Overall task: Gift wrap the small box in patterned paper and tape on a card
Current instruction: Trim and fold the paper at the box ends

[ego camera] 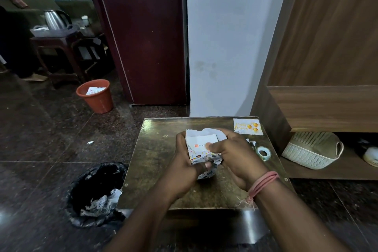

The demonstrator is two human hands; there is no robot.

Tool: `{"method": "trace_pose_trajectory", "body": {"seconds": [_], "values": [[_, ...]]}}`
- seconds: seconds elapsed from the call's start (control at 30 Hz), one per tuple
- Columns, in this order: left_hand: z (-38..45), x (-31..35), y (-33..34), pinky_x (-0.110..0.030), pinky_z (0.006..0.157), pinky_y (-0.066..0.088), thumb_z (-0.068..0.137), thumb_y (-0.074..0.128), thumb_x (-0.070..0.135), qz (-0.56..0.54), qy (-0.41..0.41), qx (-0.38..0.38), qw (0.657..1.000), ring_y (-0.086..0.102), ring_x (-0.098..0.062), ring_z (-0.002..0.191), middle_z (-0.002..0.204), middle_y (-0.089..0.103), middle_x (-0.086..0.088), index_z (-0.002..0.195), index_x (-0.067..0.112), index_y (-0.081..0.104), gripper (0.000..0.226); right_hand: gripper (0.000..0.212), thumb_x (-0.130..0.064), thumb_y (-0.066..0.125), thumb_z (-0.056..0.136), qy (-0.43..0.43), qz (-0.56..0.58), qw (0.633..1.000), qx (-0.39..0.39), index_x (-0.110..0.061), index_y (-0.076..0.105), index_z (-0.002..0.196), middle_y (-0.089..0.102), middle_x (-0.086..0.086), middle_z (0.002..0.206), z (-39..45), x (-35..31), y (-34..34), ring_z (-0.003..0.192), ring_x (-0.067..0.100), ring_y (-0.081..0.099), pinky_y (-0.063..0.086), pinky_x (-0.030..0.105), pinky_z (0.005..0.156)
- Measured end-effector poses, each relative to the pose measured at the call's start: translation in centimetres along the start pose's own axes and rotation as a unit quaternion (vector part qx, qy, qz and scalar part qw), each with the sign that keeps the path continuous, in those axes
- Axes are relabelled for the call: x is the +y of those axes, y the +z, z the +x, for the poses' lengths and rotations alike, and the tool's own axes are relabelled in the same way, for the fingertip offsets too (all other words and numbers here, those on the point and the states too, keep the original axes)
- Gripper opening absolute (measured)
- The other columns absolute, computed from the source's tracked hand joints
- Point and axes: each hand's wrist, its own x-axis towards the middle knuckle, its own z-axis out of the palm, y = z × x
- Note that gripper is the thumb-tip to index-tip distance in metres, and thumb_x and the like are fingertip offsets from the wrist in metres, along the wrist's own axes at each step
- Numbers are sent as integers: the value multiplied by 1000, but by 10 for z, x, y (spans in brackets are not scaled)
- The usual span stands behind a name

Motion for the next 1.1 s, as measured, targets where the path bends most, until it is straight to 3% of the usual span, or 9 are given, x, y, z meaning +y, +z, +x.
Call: {"method": "trace_pose_trajectory", "body": {"seconds": [0.1,0.17,0.37,0.6,0.7,0.83,1.0,1.1], "values": [[0,1,1,-49,98,57,78,71,-3,-6,-1,6,1000,68,-22,116,123,70,1,132,30,37,73,38,10,58,85,9,-6,1000,9,-17,76,105,78,6,101,-2,-1,3,100,33,73,52,36,62],[-1,2,3,-44,95,57,79,71,-7,-6,0,7,1000,69,-19,115,123,70,2,131,29,37,72,38,11,58,83,13,-10,1000,23,-16,76,104,78,7,100,-3,-1,4,96,32,74,50,32,56],[-3,7,9,-31,87,56,75,74,-1,-10,10,16,1000,68,-12,111,126,67,0,129,24,38,69,37,12,61,77,13,-38,997,70,-17,76,96,78,8,94,-3,-3,8,92,31,74,54,35,65],[-2,7,8,-31,87,57,73,78,-1,-12,-7,28,1000,68,-14,114,126,68,-1,132,23,40,74,39,14,64,77,26,-49,995,83,-19,77,93,79,4,92,0,-2,11,92,26,74,60,40,72],[-1,9,7,-28,85,57,81,76,-12,-1,-16,20,1000,69,-11,111,125,68,-2,133,22,39,72,41,16,63,78,34,-52,995,83,-16,78,97,79,5,93,0,-4,10,91,25,75,61,37,75],[-2,10,9,-29,84,58,83,72,-16,4,-16,16,1000,69,-11,107,122,69,-3,131,21,38,70,39,16,64,77,34,-62,993,92,-18,78,92,79,5,89,-1,-5,8,89,26,75,61,42,81],[-5,13,11,-33,90,59,83,73,-13,12,-18,10,1000,69,-12,110,124,69,-3,133,21,37,70,37,14,64,73,39,-65,991,107,-16,78,90,79,7,88,-1,-3,9,89,32,75,60,47,75],[-5,18,9,-24,87,56,84,77,-7,36,-29,0,999,66,-2,110,131,63,-3,138,21,33,75,39,11,68,71,34,-82,989,117,-16,75,99,78,7,92,-1,-3,10,86,31,75,62,53,75]]}}
